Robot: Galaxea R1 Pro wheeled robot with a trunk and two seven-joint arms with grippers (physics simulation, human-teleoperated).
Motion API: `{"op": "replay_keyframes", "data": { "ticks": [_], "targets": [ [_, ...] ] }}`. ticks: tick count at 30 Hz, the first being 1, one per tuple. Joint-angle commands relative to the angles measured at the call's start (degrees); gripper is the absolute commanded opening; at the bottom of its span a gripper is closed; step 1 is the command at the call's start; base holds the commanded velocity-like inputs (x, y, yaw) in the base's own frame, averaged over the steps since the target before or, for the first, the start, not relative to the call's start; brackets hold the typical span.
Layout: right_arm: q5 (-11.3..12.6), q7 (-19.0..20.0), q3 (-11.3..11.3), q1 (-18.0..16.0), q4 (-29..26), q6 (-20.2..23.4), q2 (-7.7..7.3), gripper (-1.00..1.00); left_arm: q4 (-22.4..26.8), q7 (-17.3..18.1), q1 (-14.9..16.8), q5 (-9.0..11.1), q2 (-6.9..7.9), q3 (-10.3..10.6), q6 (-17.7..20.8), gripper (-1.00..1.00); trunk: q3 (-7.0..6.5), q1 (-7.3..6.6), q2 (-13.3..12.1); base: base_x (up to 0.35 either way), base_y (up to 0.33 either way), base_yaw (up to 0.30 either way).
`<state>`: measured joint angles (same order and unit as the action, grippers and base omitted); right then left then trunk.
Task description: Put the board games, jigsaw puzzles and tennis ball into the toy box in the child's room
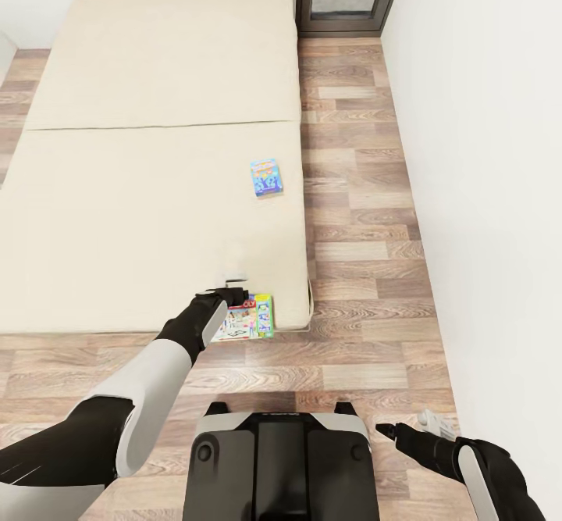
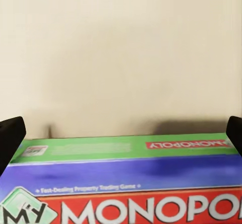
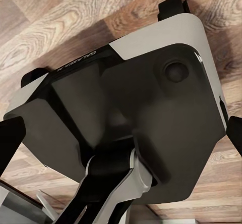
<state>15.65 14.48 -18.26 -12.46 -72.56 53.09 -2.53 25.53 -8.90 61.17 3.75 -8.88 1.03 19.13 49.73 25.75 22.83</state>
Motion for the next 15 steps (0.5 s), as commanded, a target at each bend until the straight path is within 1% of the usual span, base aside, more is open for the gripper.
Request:
{"op": "replay_keyframes", "data": {
  "ticks": [1, 7, 10, 11, 15],
  "targets": [
    [-0.45, 0.55, -0.11, -0.02, -0.04, 0.26, 0.02, 1.00, 0.19, -0.32, 0.00, 0.40, 0.02, 0.12, 0.30, 1.00, 0.06, 0.03, 0.09, 0.000, 0.000, 0.000],
    [-0.44, 0.55, -0.11, -0.02, -0.04, 0.26, 0.02, 1.00, 2.74, -0.33, 0.00, 0.45, 0.15, 0.07, 0.60, 1.00, 0.06, 0.03, 0.09, 0.000, 0.000, 0.000],
    [-0.44, 0.55, -0.11, -0.02, -0.02, 0.26, 0.00, 1.00, 5.72, -0.26, -0.02, 0.58, 0.31, -0.16, 1.25, 1.00, 0.06, 0.03, 0.09, 0.000, 0.000, 0.000],
    [-0.44, 0.55, -0.11, -0.02, -0.01, 0.26, -0.01, 1.00, 7.21, -0.22, -0.01, 0.68, 0.40, -0.27, 1.90, 1.00, 0.06, 0.03, 0.09, 0.000, 0.000, 0.000],
    [-0.44, 0.55, -0.11, -0.02, 0.00, 0.24, -0.01, 1.00, 10.25, -0.13, 0.00, 0.83, 0.64, -0.44, 4.25, 1.00, 0.06, 0.03, 0.09, 0.000, 0.000, 0.000]
  ]
}}
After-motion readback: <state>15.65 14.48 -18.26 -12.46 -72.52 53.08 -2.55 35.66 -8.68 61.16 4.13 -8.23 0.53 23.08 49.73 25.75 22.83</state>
